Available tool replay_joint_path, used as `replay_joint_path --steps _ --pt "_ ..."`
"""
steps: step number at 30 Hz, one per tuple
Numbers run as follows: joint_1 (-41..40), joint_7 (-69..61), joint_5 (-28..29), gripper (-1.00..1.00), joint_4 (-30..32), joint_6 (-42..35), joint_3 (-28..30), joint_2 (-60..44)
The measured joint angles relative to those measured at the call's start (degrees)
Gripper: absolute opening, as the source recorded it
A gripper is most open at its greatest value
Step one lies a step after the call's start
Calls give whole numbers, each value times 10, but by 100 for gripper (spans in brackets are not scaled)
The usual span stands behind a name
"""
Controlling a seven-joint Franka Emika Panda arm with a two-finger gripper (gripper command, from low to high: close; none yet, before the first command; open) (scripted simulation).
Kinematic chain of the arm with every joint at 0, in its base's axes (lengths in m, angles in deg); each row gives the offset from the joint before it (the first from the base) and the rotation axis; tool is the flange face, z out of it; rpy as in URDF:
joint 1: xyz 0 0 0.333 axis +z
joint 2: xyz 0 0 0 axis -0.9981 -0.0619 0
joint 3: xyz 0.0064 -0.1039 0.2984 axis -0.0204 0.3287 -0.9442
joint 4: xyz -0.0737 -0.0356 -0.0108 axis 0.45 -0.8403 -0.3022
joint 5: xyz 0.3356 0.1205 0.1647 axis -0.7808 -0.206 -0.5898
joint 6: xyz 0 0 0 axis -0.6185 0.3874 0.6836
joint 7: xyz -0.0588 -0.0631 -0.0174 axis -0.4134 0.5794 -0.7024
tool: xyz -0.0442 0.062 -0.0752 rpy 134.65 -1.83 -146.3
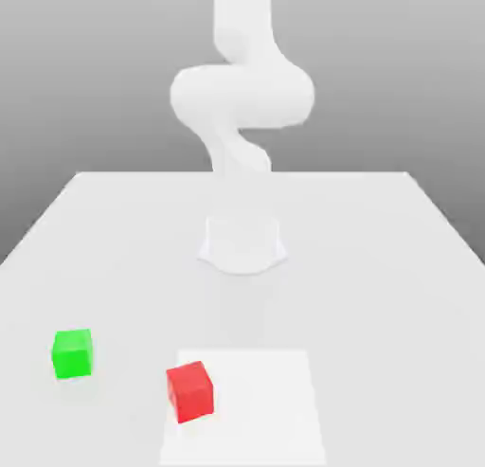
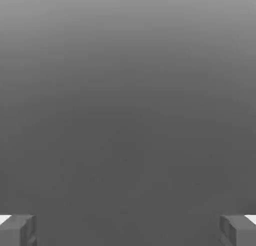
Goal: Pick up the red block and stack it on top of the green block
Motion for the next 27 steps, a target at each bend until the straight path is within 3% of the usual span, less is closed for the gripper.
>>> replay_joint_path --steps 9,20,26,27 --pt "-73 204 -15 0 82 99 -37 -190" --pt "-124 481 13 0 181 218 -40 -419" --pt "-112 534 38 0 181 314 -21 -544" --pt "-109 537 41 -100 178 331 -17 -564"
